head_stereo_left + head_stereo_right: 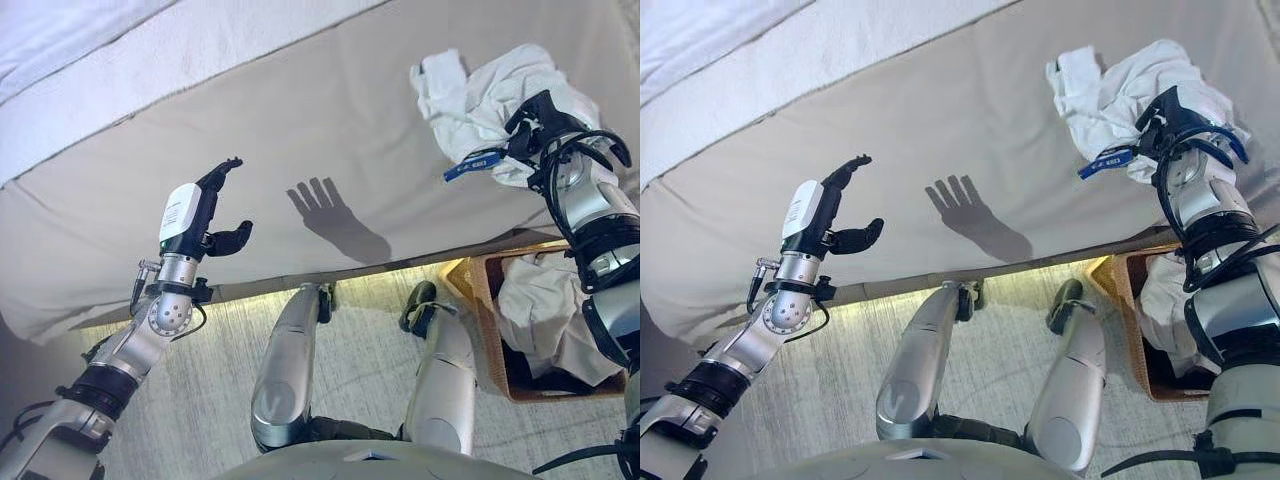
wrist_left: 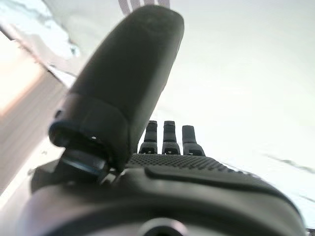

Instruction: Pick up the clothes from the bed and place them into the basket

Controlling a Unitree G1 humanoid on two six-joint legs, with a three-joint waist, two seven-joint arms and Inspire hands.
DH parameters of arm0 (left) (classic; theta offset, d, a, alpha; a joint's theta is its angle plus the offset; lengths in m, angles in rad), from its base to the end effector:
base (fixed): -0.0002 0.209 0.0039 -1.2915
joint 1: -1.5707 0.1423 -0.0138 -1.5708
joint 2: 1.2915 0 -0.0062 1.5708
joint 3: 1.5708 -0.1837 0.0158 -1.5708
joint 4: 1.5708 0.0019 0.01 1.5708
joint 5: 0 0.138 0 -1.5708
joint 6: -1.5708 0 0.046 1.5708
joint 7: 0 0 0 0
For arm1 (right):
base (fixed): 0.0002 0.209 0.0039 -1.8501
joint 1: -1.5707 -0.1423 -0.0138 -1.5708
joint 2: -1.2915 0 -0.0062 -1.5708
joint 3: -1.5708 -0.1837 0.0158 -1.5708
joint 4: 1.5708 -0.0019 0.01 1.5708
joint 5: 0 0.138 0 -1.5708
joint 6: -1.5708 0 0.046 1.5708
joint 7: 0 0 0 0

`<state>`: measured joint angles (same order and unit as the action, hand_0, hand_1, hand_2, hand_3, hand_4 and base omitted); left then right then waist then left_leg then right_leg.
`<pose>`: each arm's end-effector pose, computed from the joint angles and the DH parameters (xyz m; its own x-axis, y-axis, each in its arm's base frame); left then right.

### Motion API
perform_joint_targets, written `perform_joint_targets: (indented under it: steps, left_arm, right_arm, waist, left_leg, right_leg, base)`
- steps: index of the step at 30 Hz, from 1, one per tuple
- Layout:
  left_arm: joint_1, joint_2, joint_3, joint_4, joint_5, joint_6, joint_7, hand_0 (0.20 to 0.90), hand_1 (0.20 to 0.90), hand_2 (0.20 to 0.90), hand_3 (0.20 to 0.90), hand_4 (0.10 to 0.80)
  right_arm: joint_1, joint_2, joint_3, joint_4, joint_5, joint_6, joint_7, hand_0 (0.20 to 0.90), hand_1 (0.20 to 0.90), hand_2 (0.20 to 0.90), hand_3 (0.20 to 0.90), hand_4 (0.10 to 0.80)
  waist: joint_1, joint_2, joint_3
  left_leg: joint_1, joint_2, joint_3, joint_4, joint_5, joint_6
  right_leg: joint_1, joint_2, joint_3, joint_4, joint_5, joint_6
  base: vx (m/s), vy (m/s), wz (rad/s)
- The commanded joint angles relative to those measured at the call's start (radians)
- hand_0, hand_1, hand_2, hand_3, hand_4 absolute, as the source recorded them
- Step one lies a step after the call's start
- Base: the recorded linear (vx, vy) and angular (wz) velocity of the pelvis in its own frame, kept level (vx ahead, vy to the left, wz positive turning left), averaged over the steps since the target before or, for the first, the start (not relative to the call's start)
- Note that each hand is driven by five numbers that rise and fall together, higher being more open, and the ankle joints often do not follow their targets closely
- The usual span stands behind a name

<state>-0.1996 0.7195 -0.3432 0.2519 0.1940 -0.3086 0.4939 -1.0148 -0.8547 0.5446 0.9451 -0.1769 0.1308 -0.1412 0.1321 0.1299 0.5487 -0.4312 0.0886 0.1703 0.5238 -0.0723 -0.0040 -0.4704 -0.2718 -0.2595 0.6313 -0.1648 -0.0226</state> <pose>0.2298 0.2332 0.0654 0.9364 -0.0763 0.3425 -0.2112 0.6569 0.7238 0.3323 -0.3015 0.2008 0.9300 -0.3487 0.1165 0.2279 0.2980 -0.9269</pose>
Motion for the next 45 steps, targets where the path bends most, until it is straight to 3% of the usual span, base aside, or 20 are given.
perform_joint_targets:
  steps: [1,4,11,19,29,37,45]
  left_arm:
    - [-0.018,0.051,0.075,-0.050,-0.040,-0.043,0.034,0.900,0.900,0.900,0.900,0.800]
    - [-0.010,0.048,0.077,-0.039,-0.040,-0.040,0.016,0.900,0.900,0.900,0.900,0.800]
    - [0.037,0.012,0.090,0.047,-0.021,-0.035,-0.031,0.900,0.900,0.900,0.900,0.800]
    - [0.021,0.016,0.099,0.096,-0.008,-0.062,-0.057,0.900,0.900,0.900,0.900,0.800]
    - [0.013,0.002,0.080,0.159,0.036,-0.101,-0.049,0.900,0.900,0.900,0.900,0.800]
    - [0.019,0.003,0.096,0.199,0.069,-0.131,-0.043,0.900,0.900,0.900,0.900,0.800]
    - [0.012,-0.001,0.109,0.199,0.081,-0.116,-0.049,0.900,0.900,0.900,0.900,0.800]
  right_arm:
    - [-0.057,-0.131,-0.049,-0.063,0.019,-0.078,-0.043,0.300,0.300,0.300,0.200,0.100]
    - [-0.022,-0.153,-0.074,-0.098,0.027,-0.095,-0.050,0.300,0.300,0.300,0.200,0.100]
    - [0.095,-0.255,-0.190,-0.272,0.043,-0.138,-0.072,0.300,0.300,0.300,0.200,0.100]
    - [0.195,-0.383,-0.334,-0.410,0.081,-0.153,-0.046,0.300,0.300,0.300,0.200,0.100]
    - [0.289,-0.489,-0.498,-0.512,0.115,-0.130,-0.065,0.300,0.300,0.300,0.200,0.100]
    - [0.456,-0.551,-0.699,-0.602,0.156,-0.091,-0.091,0.300,0.300,0.300,0.200,0.100]
    - [0.673,-0.539,-0.898,-0.669,0.171,-0.081,-0.055,0.300,0.300,0.300,0.200,0.100]
  waist:
    - [-0.017,-0.066,-0.041]
    - [-0.025,-0.086,-0.078]
    - [-0.075,-0.151,-0.237]
    - [-0.137,-0.185,-0.352]
    - [-0.210,-0.200,-0.422]
    - [-0.272,-0.207,-0.435]
    - [-0.328,-0.206,-0.448]
  left_leg:
    - [0.145,0.029,-0.025,0.023,-0.034,-0.030]
    - [0.206,0.039,-0.010,-0.026,-0.035,-0.038]
    - [0.409,0.055,0.057,-0.263,-0.024,-0.057]
    - [0.515,0.067,0.093,-0.372,-0.008,-0.065]
    - [0.569,0.066,0.145,-0.477,0.020,-0.077]
    - [0.588,0.062,0.193,-0.479,-0.008,-0.063]
    - [0.603,0.059,0.232,-0.471,-0.033,-0.051]
  right_leg:
    - [0.202,0.034,-0.045,-0.128,0.033,0.020]
    - [0.264,0.050,-0.046,-0.187,0.042,0.025]
    - [0.438,0.095,-0.031,-0.409,0.096,0.071]
    - [0.506,0.128,0.008,-0.477,0.105,0.092]
    - [0.515,0.145,0.058,-0.582,0.166,0.123]
    - [0.490,0.154,0.101,-0.592,0.180,0.138]
    - [0.469,0.163,0.147,-0.589,0.187,0.142]
  base:
    - [0.087,0.005,-0.09]
    - [0.098,0.015,-0.05]
    - [0.126,0.031,-0.20]
    - [0.087,0.018,-0.13]
    - [0.000,0.032,-0.15]
    - [-0.031,0.013,-0.22]
    - [-0.008,0.008,-0.21]
